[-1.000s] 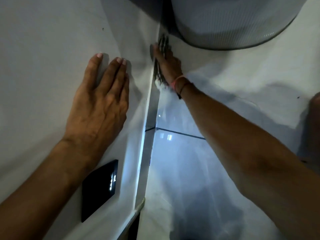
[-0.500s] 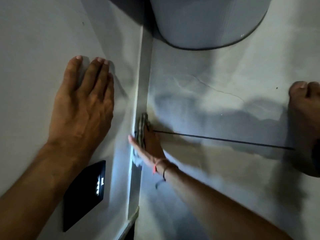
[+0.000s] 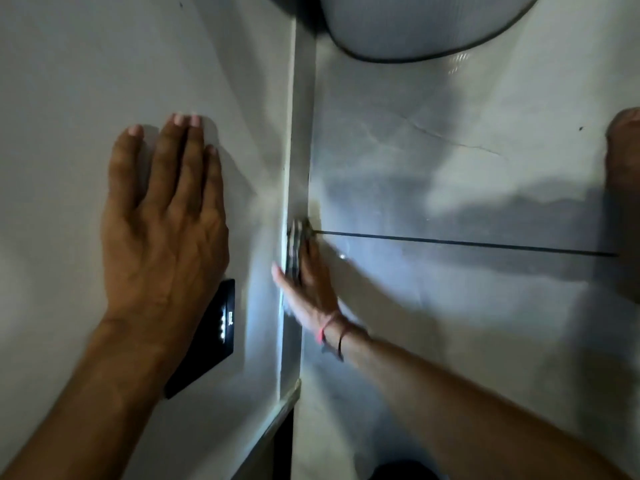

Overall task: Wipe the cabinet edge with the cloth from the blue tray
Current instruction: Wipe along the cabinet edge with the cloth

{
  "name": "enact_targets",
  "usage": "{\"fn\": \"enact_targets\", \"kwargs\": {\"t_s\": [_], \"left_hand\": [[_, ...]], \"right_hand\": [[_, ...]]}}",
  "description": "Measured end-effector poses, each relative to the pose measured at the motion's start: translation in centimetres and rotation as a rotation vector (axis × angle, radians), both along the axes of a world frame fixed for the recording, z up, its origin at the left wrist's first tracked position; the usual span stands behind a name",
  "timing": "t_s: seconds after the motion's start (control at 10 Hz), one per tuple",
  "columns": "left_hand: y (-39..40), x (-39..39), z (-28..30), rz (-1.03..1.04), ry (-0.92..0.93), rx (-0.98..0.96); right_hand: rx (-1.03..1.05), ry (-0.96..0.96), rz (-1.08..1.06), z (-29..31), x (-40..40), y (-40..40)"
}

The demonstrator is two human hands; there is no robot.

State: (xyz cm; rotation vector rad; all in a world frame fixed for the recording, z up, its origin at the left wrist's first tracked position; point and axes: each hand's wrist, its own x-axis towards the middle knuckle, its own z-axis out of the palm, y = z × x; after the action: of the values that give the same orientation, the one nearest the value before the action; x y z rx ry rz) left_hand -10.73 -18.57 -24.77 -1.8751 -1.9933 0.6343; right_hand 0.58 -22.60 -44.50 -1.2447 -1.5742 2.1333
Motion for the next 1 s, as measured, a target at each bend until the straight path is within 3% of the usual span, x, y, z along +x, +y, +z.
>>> {"fn": "enact_targets", "kwargs": {"t_s": [0.1, 0.2, 0.3, 0.4, 0.5, 0.6, 0.7, 0.8, 1.0], "left_hand": [[-3.1, -0.6, -1.7, 0.051, -0.103, -0.032], [-4.9, -1.1, -2.1, 0.091, -0.052, -0.138], [-7.5, -0.8, -1.4, 0.001, 0.029, -0.138], [-8.9, 0.5, -0.6, -0.061, 0.137, -0.159], [-9.2, 1.3, -0.3, -0.023, 0.108, -0.172], [-9.3, 0.8, -0.6, -0.036, 0.111, -0.135], [-9.8, 0.0, -1.3, -0.021, 0.091, -0.129], [-10.4, 0.1, -1.5, -0.003, 0.061, -0.145], [-10.8, 2.2, 0.0, -0.017, 0.109, -0.169]], "right_hand": [[-0.142, -0.056, 0.141, 0.1, 4.1, -11.1], [-0.218, -0.009, 0.293, 1.9, 6.2, -14.7], [-0.266, -0.031, 0.201, 1.4, 4.6, -13.0], [-0.191, -0.036, -0.013, 1.4, 0.6, -5.6], [0.007, -0.124, -0.055, 0.6, -1.2, -1.0], [-0.051, -0.076, -0.066, 0.9, 0.5, -7.2], [-0.187, -0.058, 0.074, 3.4, 4.7, -18.3], [-0.265, -0.072, 0.101, 2.9, 4.7, -19.7], [-0.047, -0.046, -0.112, -1.2, -0.3, -1.4]]}}
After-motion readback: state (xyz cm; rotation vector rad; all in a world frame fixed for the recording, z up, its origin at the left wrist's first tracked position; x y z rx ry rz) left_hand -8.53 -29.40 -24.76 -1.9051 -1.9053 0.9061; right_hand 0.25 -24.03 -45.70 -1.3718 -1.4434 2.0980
